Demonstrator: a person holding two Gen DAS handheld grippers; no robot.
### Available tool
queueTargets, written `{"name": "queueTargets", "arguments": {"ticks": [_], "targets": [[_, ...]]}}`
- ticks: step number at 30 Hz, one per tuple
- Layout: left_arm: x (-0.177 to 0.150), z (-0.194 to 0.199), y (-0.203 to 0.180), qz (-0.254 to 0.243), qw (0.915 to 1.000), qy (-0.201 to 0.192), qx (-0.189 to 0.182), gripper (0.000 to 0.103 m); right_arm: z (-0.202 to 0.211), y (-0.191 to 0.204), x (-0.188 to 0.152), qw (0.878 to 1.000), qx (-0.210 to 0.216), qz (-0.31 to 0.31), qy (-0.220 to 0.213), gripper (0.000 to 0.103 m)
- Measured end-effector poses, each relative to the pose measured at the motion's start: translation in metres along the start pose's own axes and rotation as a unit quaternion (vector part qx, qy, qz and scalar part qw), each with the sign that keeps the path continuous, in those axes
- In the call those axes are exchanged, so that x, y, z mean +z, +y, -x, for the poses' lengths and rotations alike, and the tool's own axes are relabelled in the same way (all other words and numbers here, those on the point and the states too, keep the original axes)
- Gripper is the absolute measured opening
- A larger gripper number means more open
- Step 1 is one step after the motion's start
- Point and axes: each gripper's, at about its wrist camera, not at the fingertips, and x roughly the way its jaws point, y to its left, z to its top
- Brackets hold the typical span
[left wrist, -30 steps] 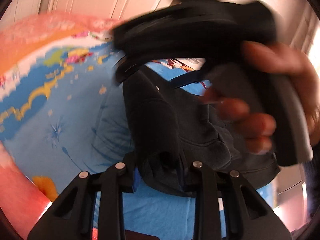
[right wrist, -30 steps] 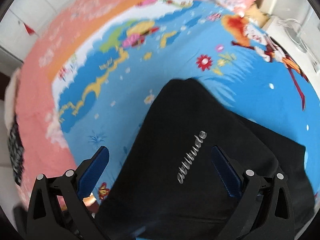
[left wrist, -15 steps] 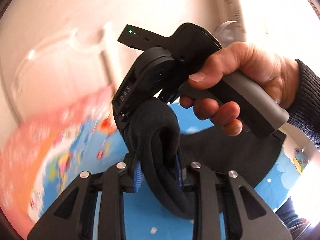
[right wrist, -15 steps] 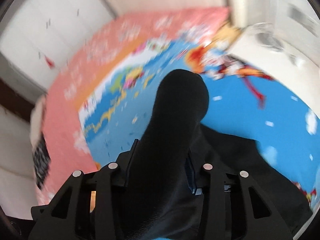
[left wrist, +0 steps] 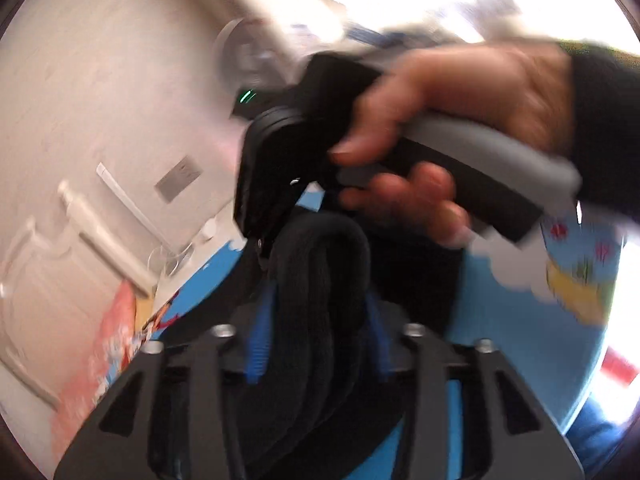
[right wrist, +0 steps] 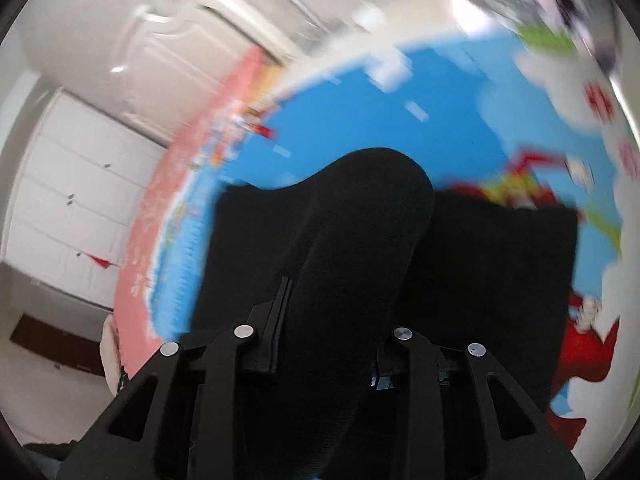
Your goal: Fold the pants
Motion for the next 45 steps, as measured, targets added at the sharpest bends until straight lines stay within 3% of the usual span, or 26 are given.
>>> {"name": "queueTargets", "arguments": {"ticks": [2,4,9,12,17,19,20,25,27,29,38,45], "targets": [[-0.013,0.006,-0.025,-0.051,0.9979,-0.031,0.026,0.071,-0.005,-0.014,-0.005,1.0,0.021,-0.001,0.004,0.032],[-0.032,0.017,-0.035,-0.078,0.9935,-0.058,0.059,0.078,0.0,-0.018,-0.005,0.999,0.034,0.004,0.0,0.033],[-0.053,0.019,-0.031,-0.097,0.9884,-0.054,0.104,0.078,-0.003,-0.016,0.0,0.999,0.04,0.005,0.006,0.035],[-0.06,0.006,-0.024,-0.085,0.9919,-0.018,0.093,0.076,-0.001,-0.021,-0.001,0.999,0.047,-0.004,0.007,0.035],[-0.057,0.001,-0.028,-0.106,0.9897,-0.025,0.093,0.073,0.0,-0.016,-0.001,0.999,0.039,0.001,0.003,0.037],[-0.059,-0.006,-0.029,-0.111,0.9891,-0.01,0.096,0.071,0.001,-0.015,-0.001,0.999,0.034,0.002,0.004,0.036],[-0.06,-0.012,-0.029,-0.115,0.9891,0.0,0.093,0.07,0.0,-0.014,0.0,1.0,0.03,0.002,0.004,0.034],[-0.065,-0.025,-0.026,-0.116,0.9887,0.013,0.094,0.041,0.005,-0.006,0.004,1.0,0.019,0.017,0.005,0.027],[-0.064,-0.031,-0.025,-0.116,0.9886,0.015,0.094,0.039,0.008,0.002,0.006,1.0,0.012,0.025,0.005,0.026],[-0.062,-0.031,-0.025,-0.117,0.9886,0.015,0.094,0.026,0.011,0.009,0.008,0.999,0.005,0.035,0.005,0.026],[-0.013,-0.024,-0.019,-0.126,0.9863,-0.04,0.099,0.024,0.062,0.01,0.025,0.997,-0.056,0.05,-0.034,0.025],[-0.006,-0.044,-0.048,-0.165,0.9829,-0.025,0.078,0.024,0.056,-0.027,0.017,0.994,-0.099,0.023,-0.028,0.025]]}}
